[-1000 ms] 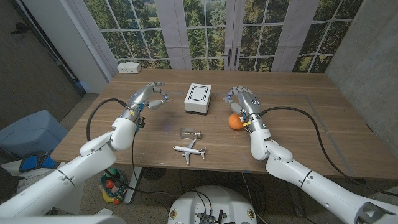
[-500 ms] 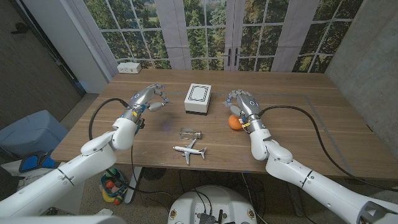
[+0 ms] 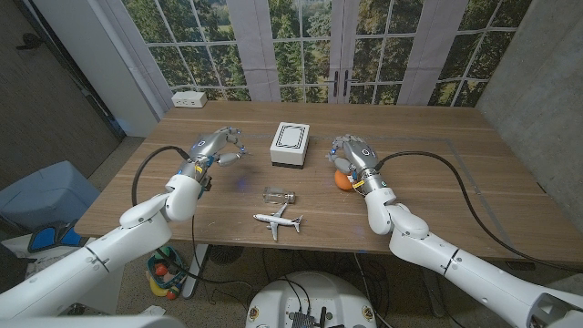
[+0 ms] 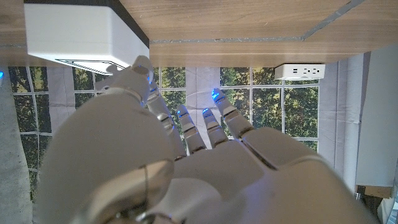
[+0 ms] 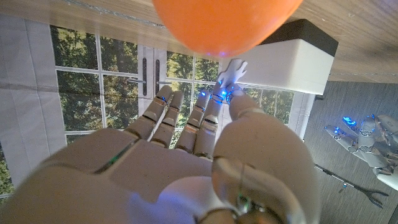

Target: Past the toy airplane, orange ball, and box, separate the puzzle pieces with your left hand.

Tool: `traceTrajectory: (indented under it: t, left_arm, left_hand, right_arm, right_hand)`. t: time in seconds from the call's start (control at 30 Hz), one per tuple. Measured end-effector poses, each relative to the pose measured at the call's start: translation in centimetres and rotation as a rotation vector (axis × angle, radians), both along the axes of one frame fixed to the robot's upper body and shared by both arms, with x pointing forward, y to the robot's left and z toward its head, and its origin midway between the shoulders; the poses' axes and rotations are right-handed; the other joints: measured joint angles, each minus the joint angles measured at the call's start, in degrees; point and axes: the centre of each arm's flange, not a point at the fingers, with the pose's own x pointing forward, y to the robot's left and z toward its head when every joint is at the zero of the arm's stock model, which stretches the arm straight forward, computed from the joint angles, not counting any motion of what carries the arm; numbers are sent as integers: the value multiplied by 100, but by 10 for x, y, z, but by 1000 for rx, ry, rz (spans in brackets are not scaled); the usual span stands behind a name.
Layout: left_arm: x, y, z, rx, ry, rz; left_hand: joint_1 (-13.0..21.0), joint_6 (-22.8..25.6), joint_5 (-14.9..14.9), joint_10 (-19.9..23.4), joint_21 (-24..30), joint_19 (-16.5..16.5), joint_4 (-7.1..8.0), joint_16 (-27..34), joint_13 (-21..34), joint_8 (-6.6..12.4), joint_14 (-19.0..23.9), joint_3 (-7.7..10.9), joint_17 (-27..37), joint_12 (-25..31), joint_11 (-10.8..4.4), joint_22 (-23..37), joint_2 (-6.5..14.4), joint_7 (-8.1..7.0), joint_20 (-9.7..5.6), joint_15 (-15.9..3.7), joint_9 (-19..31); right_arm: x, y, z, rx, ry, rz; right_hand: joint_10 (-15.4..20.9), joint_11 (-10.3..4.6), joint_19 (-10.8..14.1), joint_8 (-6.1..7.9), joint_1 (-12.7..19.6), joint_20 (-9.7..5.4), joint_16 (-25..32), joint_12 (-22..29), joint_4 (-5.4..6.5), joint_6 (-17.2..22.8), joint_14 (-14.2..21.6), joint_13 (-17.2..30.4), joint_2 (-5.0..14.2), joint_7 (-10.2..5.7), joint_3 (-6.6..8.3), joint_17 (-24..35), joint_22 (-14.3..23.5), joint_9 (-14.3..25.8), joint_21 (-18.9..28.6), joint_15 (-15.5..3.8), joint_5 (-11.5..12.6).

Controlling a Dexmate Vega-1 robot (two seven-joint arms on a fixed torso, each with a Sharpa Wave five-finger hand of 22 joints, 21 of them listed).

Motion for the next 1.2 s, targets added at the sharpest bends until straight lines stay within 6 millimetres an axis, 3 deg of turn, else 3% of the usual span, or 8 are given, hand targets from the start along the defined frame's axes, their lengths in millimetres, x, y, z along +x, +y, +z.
traceTrajectory:
  t: [0.13, 0.3, 0.37, 0.5, 0.6, 0.8, 1.1, 1.2]
  left_arm:
    - [1, 0, -1, 11, 5, 8]
    - [1, -1, -2, 28, 10, 16]
    - [1, -1, -1, 30, 9, 15]
    - [1, -1, 0, 32, 6, 13]
    - [1, -1, -1, 27, -2, 6]
    - [1, 1, 1, -2, -27, -28]
    - [4, 7, 2, -56, -45, -114]
    - [3, 6, 3, -74, -55, -158]
  left_hand:
    - [-33, -499, 0, -124, 0, -27, 23, 0, 0, -264, -70, -70, 0, -24, 80, 0, 29, -17, 27, 12, -19]
    - [-235, -1400, 28, -411, -39, -114, 56, 0, 16, -811, -180, -197, 0, -24, 141, 0, -14, -84, 114, 23, -83]
    - [-303, -1769, 27, -512, -38, -152, 69, 0, 16, -1042, -204, -244, 0, -23, 160, 0, -38, -109, 157, 1, -111]
    - [-484, -2315, 28, -610, -38, -179, 98, 0, 16, -1363, -222, -334, 0, -23, 188, 1, -39, -120, 220, 3, -138]
    - [-667, -2821, 27, -769, -38, -205, 143, 0, 16, -1553, -222, -412, 0, -23, 215, 0, -41, -131, 266, 3, -163]
    - [-1095, -3744, -46, -1075, -38, -217, 238, 0, 15, -1629, -295, -569, 13, -67, 236, 15, -32, -246, 254, 12, -191]
    - [-2016, -4670, -153, -1641, -104, -546, 505, 0, -1, -1629, -590, -874, 12, -89, 305, 15, -15, -399, -74, 23, -243]
    - [-2242, -4825, -153, -1773, -104, -636, 562, 0, -1, -1629, -672, -961, 12, -109, 314, 15, -49, -456, -169, 24, -243]
  right_arm:
    - [0, 1, 0, -5, 2, 2]
    - [0, 2, 1, -10, 3, 5]
    - [0, 2, 1, -11, 3, 7]
    - [0, 3, 2, -13, 3, 11]
    - [1, 3, 3, -12, 3, 15]
    - [3, 1, 6, 4, 8, 35]
    - [6, -3, 12, 54, 7, 85]
    - [7, -6, 14, 72, 7, 100]
  right_hand:
    - [-41, 41, 22, -182, 57, 22, 49, -89, -76, -177, 0, -45, 48, -51, -15, 0, 3, -117, 0, 0, -22]
    - [-146, 146, 83, -556, 148, 83, 70, -244, -149, -680, -31, -123, 17, -31, -88, -31, 15, -347, 44, -31, -22]
    - [-207, 207, 103, -740, 239, 102, 70, -305, -176, -897, -31, -154, -77, -4, -117, -43, 5, -456, 44, -31, -22]
    - [-336, 289, 123, -1074, 103, 122, 90, -402, -110, -1297, -61, -218, -169, 46, -231, -70, 17, -649, 44, -1, 5]
    - [-465, 365, 143, -1317, -173, 144, 90, -472, -34, -1551, -64, -266, -217, 66, -355, -70, 2, -798, 44, -2, 50]
    - [-743, 507, 153, -1696, -610, 217, 89, -603, 120, -1906, -92, -362, -231, 90, -555, -96, 0, -1046, 44, -31, 94]
    - [-1039, 688, 141, -2198, -1530, 265, -23, -769, 452, -2315, -174, -554, -225, 130, -888, -198, 1, -1426, 44, -31, 94]
    - [-1120, 768, 66, -2330, -1764, 191, -118, -822, 537, -2401, -237, -637, -201, 143, -972, -251, 1, -1537, -4, -12, 55]
